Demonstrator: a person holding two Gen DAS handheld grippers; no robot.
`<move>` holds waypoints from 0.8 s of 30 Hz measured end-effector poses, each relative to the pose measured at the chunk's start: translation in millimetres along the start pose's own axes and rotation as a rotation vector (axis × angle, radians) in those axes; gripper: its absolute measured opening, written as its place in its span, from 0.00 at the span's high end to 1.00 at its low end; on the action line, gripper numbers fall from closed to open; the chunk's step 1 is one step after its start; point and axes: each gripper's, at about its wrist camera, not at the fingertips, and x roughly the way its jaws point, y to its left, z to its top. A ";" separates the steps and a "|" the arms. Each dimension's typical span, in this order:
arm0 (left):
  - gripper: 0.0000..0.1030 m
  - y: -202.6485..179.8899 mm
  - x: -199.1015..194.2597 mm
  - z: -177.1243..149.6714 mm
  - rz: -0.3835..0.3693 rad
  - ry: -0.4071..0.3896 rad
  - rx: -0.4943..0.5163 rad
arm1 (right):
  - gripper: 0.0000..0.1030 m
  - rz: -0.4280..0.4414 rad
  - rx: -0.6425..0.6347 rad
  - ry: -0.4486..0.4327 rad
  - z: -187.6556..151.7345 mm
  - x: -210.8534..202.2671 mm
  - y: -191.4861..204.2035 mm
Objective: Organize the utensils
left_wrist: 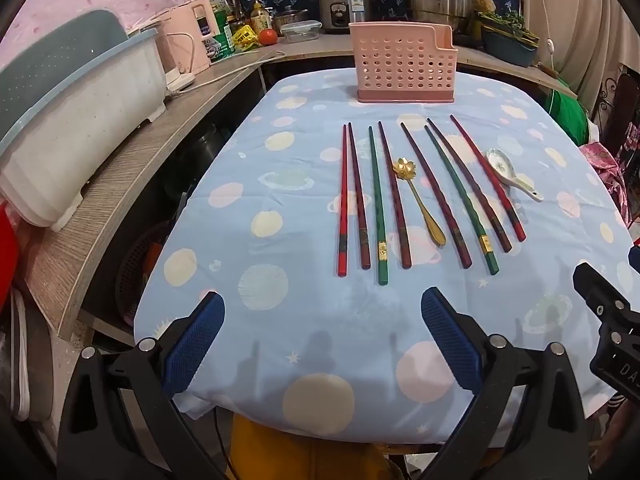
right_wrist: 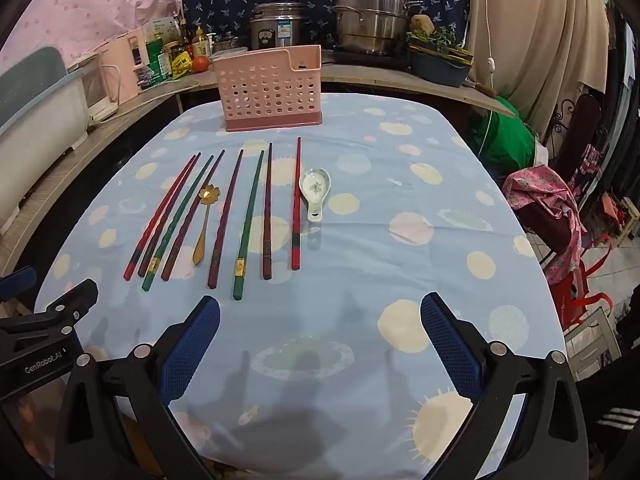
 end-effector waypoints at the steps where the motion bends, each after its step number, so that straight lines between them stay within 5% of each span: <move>1: 0.08 -0.1 0.0 0.1 0.000 0.000 -0.001 | 0.06 0.000 0.001 0.001 -0.6 1.1 -1.3; 24: 0.08 0.7 6.8 -2.3 -0.009 0.018 -0.005 | 0.06 -0.001 0.007 0.012 -2.1 6.9 -3.5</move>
